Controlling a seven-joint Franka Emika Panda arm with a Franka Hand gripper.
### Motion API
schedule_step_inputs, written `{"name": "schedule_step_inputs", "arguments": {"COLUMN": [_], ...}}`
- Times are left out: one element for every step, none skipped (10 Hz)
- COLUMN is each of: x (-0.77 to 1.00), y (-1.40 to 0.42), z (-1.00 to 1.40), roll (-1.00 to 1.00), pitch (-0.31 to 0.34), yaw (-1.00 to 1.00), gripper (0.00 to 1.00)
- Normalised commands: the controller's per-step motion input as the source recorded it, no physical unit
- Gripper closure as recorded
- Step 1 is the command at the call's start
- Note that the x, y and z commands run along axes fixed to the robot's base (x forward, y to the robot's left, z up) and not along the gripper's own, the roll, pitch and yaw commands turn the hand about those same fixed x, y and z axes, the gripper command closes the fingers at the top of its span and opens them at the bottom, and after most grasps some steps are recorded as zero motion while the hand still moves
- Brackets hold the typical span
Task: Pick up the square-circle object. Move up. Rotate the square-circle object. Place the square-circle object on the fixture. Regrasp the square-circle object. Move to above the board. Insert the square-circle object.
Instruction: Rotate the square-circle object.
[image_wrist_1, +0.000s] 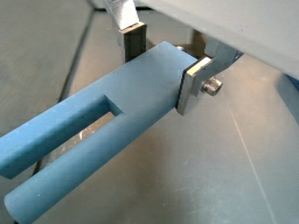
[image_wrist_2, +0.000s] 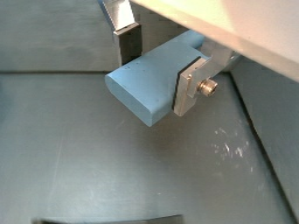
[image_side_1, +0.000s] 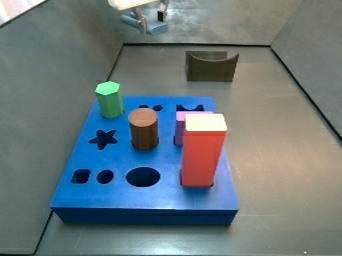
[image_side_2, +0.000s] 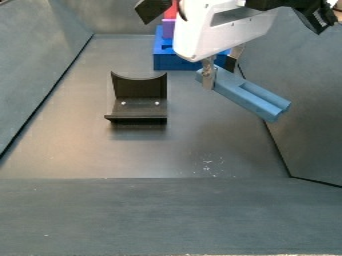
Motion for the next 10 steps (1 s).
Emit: {"name": "schedule_step_inputs", "arguments": {"x": [0.02, 0.02, 0.02, 0.02, 0.02, 0.02, 0.02, 0.02, 0.02, 0.02], "y": [0.02, 0.02, 0.02, 0.02, 0.02, 0.02, 0.02, 0.02, 0.02, 0.02], "z": [-0.04, -0.04, -0.04, -0.04, -0.04, -0.04, -0.04, -0.04, -0.04, -0.04], "roll": [0.00, 0.00, 0.00, 0.00, 0.00, 0.00, 0.00, 0.00, 0.00, 0.00], "pitch": [-0.009, -0.010, -0.011, -0.013, -0.014, -0.017, -0.020, -0.024, -0.024, -0.022], "yaw": [-1.00, -1.00, -1.00, -1.00, -1.00, -1.00, -1.00, -0.94, -0.78, -0.42], "gripper": [1.00, 1.00, 1.00, 1.00, 1.00, 1.00, 1.00, 1.00, 1.00, 1.00]}}
